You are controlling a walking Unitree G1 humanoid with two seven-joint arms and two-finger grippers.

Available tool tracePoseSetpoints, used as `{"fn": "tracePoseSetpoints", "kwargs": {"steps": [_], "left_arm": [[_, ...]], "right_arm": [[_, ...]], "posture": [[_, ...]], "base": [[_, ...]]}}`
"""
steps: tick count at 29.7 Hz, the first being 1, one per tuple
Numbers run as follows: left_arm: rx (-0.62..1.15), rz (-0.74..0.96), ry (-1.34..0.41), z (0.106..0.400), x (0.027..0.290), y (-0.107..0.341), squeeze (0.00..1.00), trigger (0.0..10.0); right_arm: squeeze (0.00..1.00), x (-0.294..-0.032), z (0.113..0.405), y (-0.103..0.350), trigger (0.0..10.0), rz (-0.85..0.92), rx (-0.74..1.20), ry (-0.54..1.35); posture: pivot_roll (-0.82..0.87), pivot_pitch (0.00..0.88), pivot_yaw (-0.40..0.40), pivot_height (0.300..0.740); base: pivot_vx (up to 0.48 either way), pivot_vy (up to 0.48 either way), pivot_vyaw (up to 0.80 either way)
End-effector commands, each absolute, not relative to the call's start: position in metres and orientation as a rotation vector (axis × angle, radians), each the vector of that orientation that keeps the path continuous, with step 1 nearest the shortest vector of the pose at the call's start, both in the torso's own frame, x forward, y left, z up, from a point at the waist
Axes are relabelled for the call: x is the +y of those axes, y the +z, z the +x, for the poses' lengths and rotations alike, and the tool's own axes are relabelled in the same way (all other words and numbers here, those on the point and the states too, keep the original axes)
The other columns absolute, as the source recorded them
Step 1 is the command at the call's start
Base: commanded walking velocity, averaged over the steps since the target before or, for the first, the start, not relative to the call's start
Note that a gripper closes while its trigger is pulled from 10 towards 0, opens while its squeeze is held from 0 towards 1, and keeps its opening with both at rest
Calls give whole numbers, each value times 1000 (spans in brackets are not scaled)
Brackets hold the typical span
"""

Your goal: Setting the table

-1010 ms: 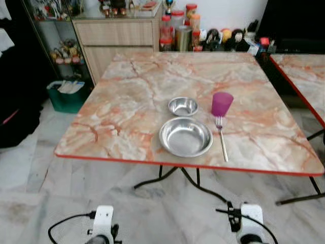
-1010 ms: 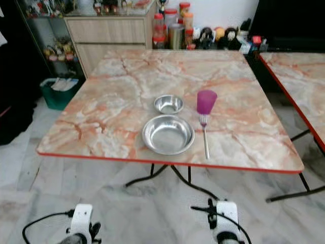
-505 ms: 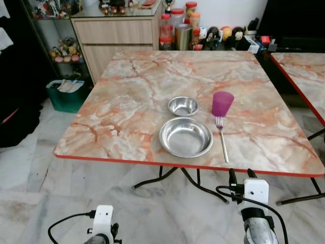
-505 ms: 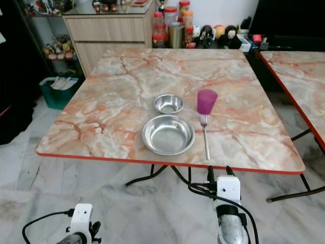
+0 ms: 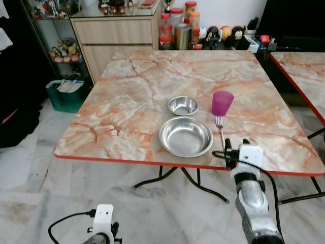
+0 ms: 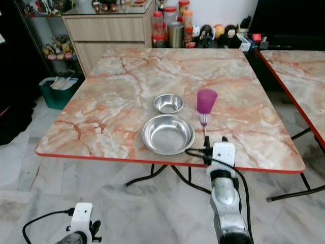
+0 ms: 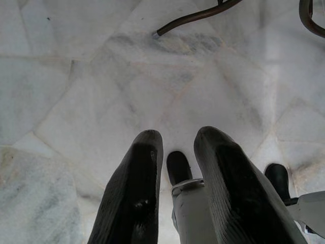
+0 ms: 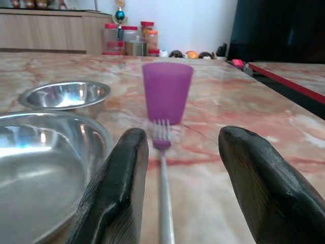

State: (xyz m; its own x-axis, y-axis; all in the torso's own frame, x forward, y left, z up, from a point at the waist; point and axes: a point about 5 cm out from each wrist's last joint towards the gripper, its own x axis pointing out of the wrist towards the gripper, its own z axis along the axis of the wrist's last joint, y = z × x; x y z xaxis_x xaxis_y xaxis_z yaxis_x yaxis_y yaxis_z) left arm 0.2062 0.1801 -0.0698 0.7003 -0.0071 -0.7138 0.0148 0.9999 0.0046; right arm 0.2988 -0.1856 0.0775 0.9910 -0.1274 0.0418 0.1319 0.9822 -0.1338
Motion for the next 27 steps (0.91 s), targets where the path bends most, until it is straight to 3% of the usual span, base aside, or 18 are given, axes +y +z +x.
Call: {"fn": "tracePoseSetpoints", "kwargs": {"steps": [1, 8, 16, 20, 27], "left_arm": [[801, 12, -6, 207, 181, -70, 0, 10000], [802, 7, -9, 208, 180, -69, 0, 10000], [800, 2, -6, 208, 179, -69, 0, 10000], [801, 1, -7, 208, 179, -69, 0, 10000], [801, 1, -6, 208, 179, -69, 0, 10000]], "right_arm": [[0, -183, 305, 76, 10000, -137, -10, -129], [0, -172, 330, 94, 10000, -133, -59, -90], [0, -169, 336, 93, 10000, -123, -47, -85], [0, -168, 336, 93, 10000, -108, -50, -88], [0, -163, 338, 94, 10000, -116, -65, -70]], "posture": [[-51, 0, 62, 740], [-49, 0, 64, 740], [-33, 0, 52, 740], [-33, 0, 51, 740], [-30, 0, 49, 740]], "base": [[0, 0, 0], [0, 0, 0], [0, 0, 0], [0, 0, -795], [0, 0, 0]]}}
